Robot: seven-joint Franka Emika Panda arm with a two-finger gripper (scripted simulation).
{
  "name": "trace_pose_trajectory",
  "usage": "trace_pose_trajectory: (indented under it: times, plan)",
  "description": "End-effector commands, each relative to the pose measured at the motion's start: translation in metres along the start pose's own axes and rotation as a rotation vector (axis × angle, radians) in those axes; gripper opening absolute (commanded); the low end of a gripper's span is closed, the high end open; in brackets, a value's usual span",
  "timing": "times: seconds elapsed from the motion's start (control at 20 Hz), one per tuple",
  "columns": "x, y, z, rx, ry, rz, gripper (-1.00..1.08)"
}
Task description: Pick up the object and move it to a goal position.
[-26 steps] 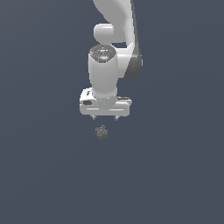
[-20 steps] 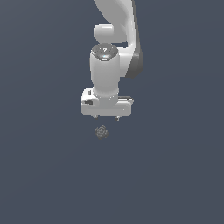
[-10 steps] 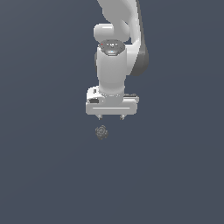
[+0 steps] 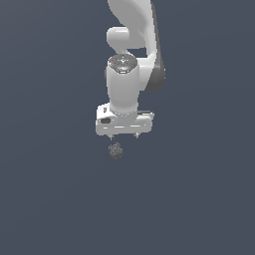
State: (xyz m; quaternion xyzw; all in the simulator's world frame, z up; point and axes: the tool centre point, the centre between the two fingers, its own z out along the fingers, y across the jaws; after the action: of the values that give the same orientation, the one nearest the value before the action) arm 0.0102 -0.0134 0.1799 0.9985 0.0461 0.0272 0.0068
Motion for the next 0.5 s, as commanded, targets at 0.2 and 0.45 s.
trace_pose_trajectory:
  times: [0.2, 0.45]
  plan:
    - [-0.005, 0.013, 0.027, 0.004, -0.017, -0.105, 1.0]
    - [-0.011, 0.026, 0.053, 0.01, -0.032, -0.206, 1.0]
